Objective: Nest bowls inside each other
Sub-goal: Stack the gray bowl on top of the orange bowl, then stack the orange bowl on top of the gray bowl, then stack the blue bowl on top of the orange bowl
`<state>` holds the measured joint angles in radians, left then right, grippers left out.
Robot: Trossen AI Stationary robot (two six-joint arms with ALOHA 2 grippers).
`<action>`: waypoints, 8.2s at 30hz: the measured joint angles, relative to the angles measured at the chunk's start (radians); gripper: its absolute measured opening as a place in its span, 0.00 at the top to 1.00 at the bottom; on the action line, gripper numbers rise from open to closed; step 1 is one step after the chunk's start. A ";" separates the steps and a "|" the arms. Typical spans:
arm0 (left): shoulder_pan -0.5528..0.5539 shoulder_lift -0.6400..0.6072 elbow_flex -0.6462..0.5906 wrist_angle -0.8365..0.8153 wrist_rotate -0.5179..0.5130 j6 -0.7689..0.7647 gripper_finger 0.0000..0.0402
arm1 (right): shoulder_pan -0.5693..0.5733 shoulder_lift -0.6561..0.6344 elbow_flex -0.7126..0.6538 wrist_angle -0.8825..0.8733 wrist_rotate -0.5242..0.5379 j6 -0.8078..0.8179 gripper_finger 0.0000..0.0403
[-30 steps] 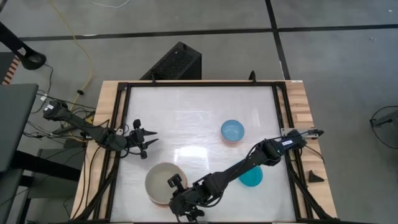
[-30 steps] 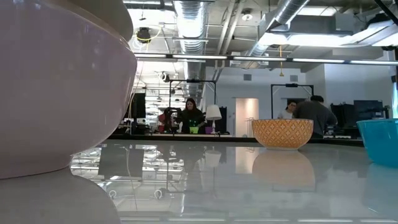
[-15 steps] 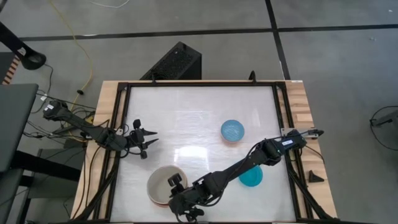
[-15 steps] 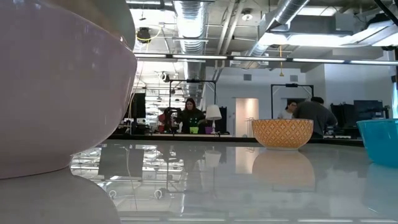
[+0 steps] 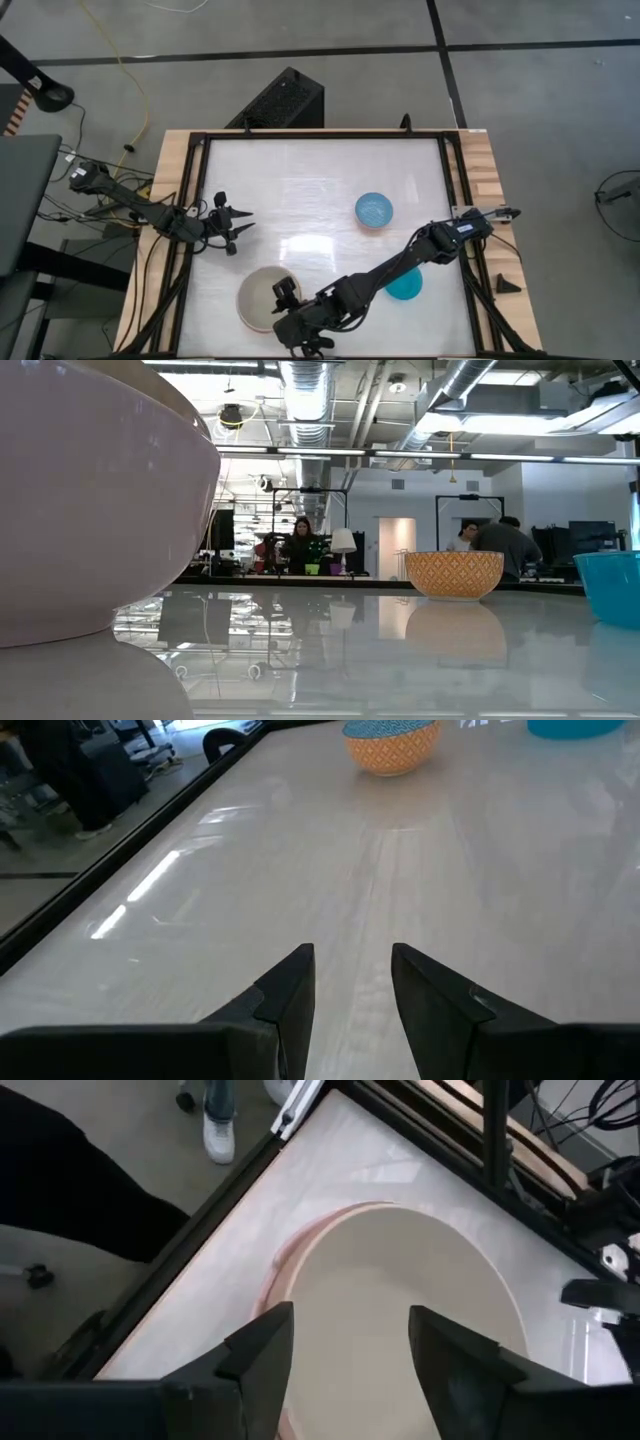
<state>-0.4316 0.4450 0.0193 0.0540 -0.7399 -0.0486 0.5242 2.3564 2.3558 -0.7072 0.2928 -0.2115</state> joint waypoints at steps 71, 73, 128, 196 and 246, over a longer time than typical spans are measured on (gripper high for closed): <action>0.000 0.000 0.000 -0.002 0.000 0.000 0.69 | -0.144 -0.598 -0.675 -0.676 0.205 0.598 0.56; 0.000 0.000 0.000 -0.002 0.000 0.000 0.69 | -0.164 -0.729 -0.870 -0.501 0.177 0.620 0.56; 0.000 0.000 0.000 -0.003 0.000 0.000 0.69 | -0.111 -0.631 -0.768 0.033 -0.038 0.496 0.90; 0.000 0.000 0.000 -0.002 0.000 0.000 0.69 | -0.097 0.033 -0.003 -0.069 -0.164 0.057 0.41; 0.000 0.000 0.000 -0.001 0.000 0.000 0.69 | 0.054 -0.670 -1.303 -0.017 -0.256 1.523 0.41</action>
<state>-0.4314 0.4450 0.0189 0.0531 -0.7400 -0.0486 0.5781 1.6867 1.0531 -0.7246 0.0364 1.3117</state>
